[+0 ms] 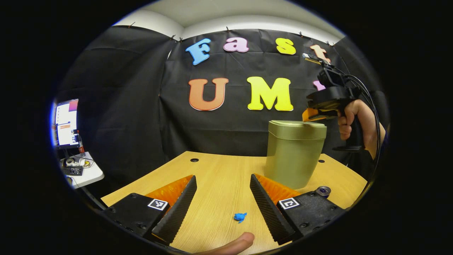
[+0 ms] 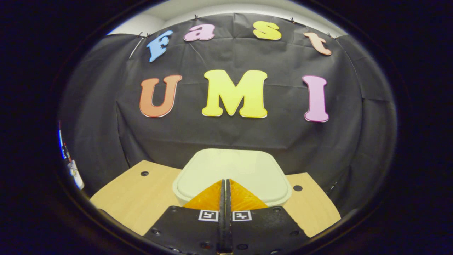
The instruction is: Press the lid of the desktop garbage bin to open it, pick up the crumpled paper on the desktop and throw it into the bin, then pick up the pop can on the desktop and drop it into the bin, and finally close the garbage bin lid.
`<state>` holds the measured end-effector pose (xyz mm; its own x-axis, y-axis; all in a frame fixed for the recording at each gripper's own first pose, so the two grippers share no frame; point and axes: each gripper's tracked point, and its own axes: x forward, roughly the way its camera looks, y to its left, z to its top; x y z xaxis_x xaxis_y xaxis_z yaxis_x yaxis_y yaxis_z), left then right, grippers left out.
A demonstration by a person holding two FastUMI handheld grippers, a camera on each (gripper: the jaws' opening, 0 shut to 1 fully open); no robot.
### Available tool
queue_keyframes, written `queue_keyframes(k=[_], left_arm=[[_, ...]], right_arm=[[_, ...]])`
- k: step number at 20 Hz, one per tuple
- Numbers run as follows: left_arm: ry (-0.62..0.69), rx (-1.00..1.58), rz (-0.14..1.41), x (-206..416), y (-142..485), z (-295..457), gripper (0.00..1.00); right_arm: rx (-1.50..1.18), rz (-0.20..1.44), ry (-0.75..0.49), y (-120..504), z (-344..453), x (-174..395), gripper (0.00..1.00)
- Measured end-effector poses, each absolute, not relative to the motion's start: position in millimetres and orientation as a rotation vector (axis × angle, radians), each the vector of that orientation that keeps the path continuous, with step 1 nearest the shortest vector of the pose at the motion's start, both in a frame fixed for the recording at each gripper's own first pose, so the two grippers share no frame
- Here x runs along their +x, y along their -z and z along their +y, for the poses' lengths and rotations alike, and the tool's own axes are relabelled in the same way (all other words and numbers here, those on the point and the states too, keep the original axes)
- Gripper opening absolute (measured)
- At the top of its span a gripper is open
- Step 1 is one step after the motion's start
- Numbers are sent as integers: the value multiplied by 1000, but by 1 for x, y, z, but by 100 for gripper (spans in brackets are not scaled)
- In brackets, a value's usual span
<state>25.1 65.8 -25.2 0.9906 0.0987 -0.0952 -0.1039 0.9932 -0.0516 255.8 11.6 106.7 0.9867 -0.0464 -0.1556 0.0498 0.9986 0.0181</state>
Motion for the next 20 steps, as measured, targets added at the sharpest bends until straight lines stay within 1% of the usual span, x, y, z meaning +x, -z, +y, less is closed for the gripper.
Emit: queue_keyframes(k=[1,4,8,9,10,11,16,20], left_arm=[[-99,-62,92,26,25,66,98],[-96,-68,101,28,28,67,98],[-74,-74,116,28,31,62,98],[-68,-70,115,27,30,60,98],[-63,-64,114,28,31,57,98],[-58,-57,114,28,32,53,98],[-59,-35,104,25,30,49,98],[-67,-30,113,30,33,51,98]], right_arm=[[13,149,73,-108,4,257,0],[11,198,79,-95,3,260,0],[21,217,63,-90,4,260,0],[47,230,61,-87,3,260,3],[75,230,58,-85,3,260,0],[87,235,53,-84,3,260,0],[-30,124,72,-99,6,255,0],[53,120,49,-112,7,240,0]])
